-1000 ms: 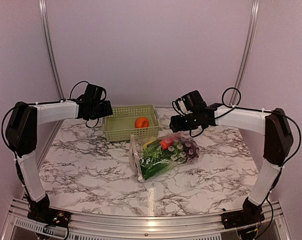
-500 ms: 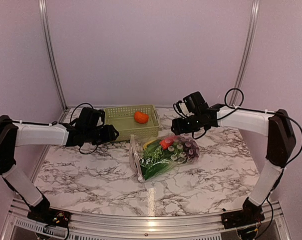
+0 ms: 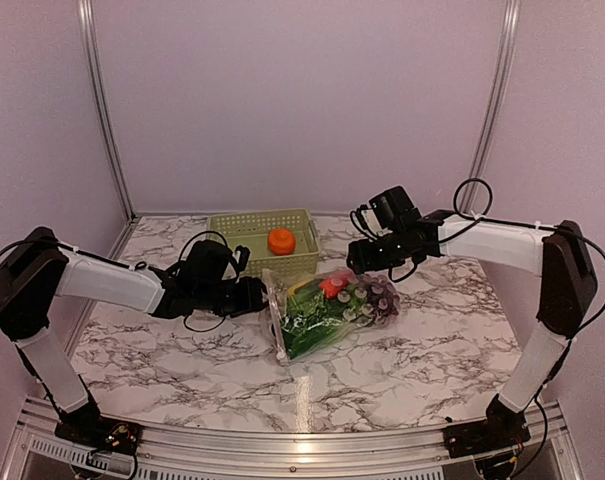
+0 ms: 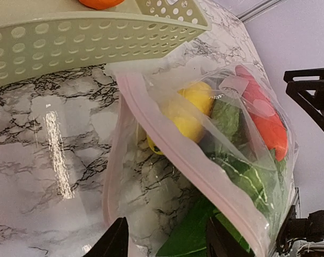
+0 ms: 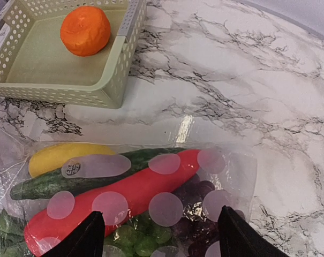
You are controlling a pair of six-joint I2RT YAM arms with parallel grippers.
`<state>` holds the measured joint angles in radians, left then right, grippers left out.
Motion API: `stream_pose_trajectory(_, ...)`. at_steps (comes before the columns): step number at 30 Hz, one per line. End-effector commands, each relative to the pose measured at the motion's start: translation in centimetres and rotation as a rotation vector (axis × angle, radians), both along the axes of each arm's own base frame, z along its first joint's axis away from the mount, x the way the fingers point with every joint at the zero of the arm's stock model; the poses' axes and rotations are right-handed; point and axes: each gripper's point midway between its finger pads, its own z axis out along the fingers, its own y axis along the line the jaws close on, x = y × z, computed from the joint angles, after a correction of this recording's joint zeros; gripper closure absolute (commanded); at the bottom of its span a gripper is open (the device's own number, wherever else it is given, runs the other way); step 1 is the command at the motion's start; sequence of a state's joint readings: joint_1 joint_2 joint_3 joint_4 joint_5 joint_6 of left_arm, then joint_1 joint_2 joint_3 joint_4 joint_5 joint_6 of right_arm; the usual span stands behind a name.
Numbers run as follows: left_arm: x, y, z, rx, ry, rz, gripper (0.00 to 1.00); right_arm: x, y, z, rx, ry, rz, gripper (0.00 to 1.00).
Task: Open the zip-top bag and remove the fake food
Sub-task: Pick up the fake vegetable from the zipper food storage bag.
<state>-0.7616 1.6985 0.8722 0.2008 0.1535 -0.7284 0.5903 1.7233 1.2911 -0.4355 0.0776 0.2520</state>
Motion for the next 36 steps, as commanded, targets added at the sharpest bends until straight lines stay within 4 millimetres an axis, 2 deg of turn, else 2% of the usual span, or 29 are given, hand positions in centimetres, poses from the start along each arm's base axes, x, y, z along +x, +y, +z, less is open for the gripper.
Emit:
stream_pose_trajectory(1,-0.7,-2.2,0.3,-0.126,0.027,-0.036,0.49,-0.3,-1.0,0.6,-0.023,-0.012,-0.013,0.29)
stream_pose_trajectory(9,-2.1,-3.9,1.7,-0.249,0.032,-0.113,0.46,-0.7,-0.8,-0.3,-0.022,0.009,-0.009,0.29)
stream_pose_trajectory(13,-2.6,-4.7,1.8,-0.278,0.04,-0.153,0.46,-0.7,-0.7,-0.5,-0.023,0.012,-0.009,0.29)
stream_pose_trajectory(25,-2.8,-5.9,2.8,-0.393,0.046,-0.189,0.46,-1.1,-0.4,-1.5,-0.023,0.03,-0.006,0.29)
stream_pose_trajectory(36,-3.2,-6.0,4.9,-0.49,0.009,-0.209,0.45,-1.1,-0.2,-2.4,-0.025,0.043,-0.014,0.3)
